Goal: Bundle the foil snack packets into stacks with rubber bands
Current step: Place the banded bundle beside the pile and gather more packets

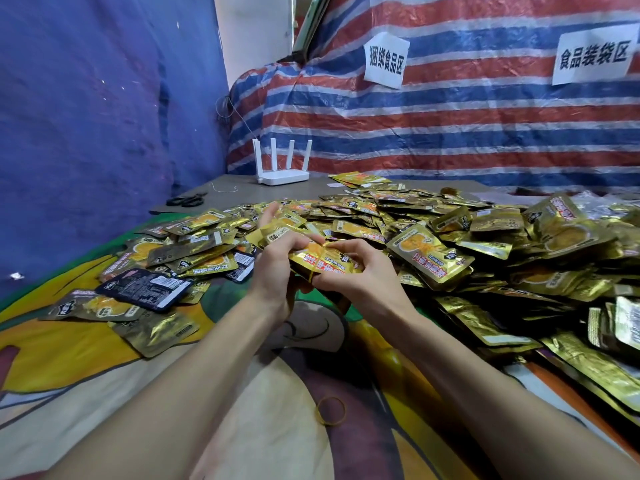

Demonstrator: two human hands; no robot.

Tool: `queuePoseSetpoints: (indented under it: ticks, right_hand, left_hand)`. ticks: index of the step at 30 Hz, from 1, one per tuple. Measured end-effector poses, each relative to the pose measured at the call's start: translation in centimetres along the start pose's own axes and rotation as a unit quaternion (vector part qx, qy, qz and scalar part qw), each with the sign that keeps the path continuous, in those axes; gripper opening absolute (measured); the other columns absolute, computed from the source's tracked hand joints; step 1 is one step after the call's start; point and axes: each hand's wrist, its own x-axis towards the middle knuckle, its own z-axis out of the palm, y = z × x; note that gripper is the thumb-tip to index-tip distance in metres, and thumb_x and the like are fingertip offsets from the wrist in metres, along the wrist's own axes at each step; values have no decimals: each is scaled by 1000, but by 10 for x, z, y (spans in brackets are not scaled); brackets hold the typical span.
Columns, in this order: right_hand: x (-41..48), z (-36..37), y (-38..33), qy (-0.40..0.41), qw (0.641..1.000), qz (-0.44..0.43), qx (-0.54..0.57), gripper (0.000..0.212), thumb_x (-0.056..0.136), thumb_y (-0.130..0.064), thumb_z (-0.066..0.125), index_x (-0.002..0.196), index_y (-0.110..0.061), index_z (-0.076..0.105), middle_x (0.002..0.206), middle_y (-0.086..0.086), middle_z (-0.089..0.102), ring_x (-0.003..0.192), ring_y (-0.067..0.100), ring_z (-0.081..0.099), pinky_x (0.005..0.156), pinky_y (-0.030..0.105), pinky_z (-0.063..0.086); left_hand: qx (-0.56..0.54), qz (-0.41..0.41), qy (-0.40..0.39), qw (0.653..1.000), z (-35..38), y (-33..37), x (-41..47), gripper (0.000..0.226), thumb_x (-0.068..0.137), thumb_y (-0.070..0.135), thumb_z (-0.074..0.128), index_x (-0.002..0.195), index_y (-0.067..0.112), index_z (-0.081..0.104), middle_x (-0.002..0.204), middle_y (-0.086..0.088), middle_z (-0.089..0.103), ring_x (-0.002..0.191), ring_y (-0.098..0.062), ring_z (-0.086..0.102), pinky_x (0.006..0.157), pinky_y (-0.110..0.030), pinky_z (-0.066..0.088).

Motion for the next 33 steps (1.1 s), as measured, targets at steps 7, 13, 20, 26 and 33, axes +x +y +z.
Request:
queuePoseSetpoints:
  ticks: [7,13,20,26,33]
  right_hand:
    - [-4,1,-3,-33,990,-8,-135,57,58,-45,72,108,-27,55,93,-17,62,71,-12,58,55,9,41]
    - [4,-15,-3,-54,972,33,-225,63,65,-57,86,110,-24,57,106,-19,61,90,-2,58,71,26,45]
    - [6,-32,-13,-92,962,116,-228,69,70,-48,88,123,-17,57,89,7,74,55,8,58,50,19,45]
    - [-9,-44,-23,29,833,76,-548,85,64,-72,77,125,-21,48,112,-1,65,101,23,63,71,34,47]
    - [-39,-38,3,62,755,54,-650,70,84,-70,60,125,-15,50,131,11,52,125,33,45,95,40,44]
  left_hand:
    - [-6,-20,47,999,0,0,2,8,89,32,70,84,33,64,75,-10,67,78,-30,62,80,-53,47]
    - [36,-127,-13,991,-2,-7,3,45,69,60,68,93,21,66,91,-16,73,74,-30,70,71,-39,57]
    - [142,-184,-35,972,2,-24,2,34,78,58,76,104,37,73,124,-3,68,119,-27,63,107,-50,46]
    - [235,-110,-25,965,-3,-27,4,44,91,49,65,120,17,59,118,-6,63,91,-21,64,67,-33,52]
    - [294,-65,-73,951,-8,-35,3,24,97,26,63,80,14,73,71,2,65,51,-9,53,44,-22,38]
